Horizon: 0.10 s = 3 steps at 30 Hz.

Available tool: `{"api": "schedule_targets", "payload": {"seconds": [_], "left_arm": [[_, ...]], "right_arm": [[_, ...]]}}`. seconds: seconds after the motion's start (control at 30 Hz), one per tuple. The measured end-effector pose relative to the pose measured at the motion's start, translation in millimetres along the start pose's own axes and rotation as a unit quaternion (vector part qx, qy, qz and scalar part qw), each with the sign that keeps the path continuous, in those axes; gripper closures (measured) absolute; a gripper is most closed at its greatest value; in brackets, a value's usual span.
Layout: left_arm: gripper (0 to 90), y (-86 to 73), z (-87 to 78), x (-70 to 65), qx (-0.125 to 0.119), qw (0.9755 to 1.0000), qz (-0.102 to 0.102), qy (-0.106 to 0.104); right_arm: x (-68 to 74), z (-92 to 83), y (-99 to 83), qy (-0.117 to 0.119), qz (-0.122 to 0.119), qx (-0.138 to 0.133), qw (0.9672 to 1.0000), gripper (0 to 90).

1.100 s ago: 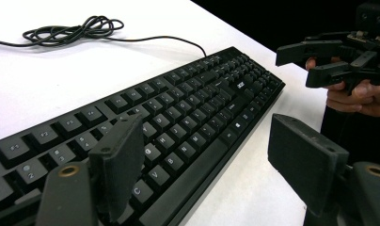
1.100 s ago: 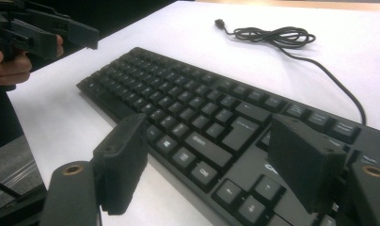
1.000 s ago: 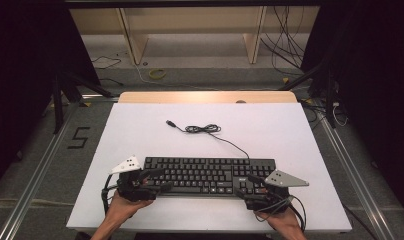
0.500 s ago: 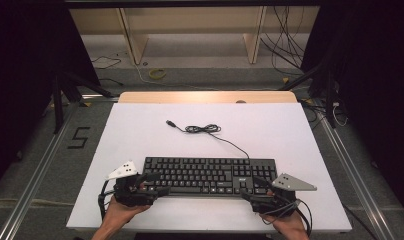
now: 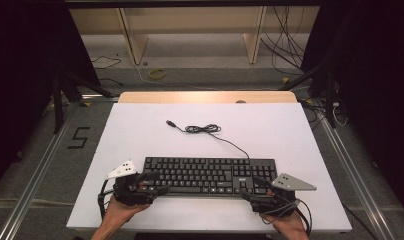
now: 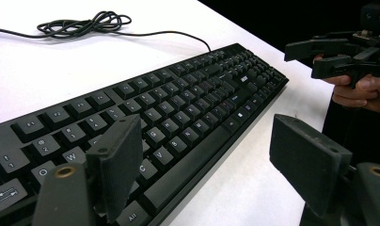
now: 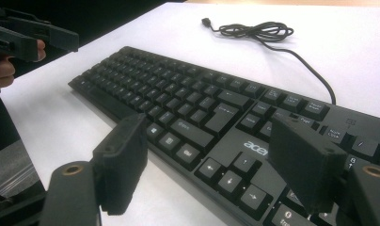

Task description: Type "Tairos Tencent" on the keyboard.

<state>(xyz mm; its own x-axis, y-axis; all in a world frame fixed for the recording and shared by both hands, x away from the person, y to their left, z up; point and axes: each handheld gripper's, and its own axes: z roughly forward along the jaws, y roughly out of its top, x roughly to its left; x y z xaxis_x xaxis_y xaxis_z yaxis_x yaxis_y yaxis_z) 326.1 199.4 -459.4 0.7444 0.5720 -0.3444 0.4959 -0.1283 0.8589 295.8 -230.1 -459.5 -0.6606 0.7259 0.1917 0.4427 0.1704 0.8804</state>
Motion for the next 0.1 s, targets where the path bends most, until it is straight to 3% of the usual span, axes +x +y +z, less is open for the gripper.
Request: {"api": "schedule_targets", "payload": {"seconds": [0.1], "left_arm": [[25.7,-0.2,0.8,0.7,0.002,1.0,0.002,0.001]], "right_arm": [[0.1,0.3,0.1,0.0,-0.001,0.0,1.0,29.7]]}}
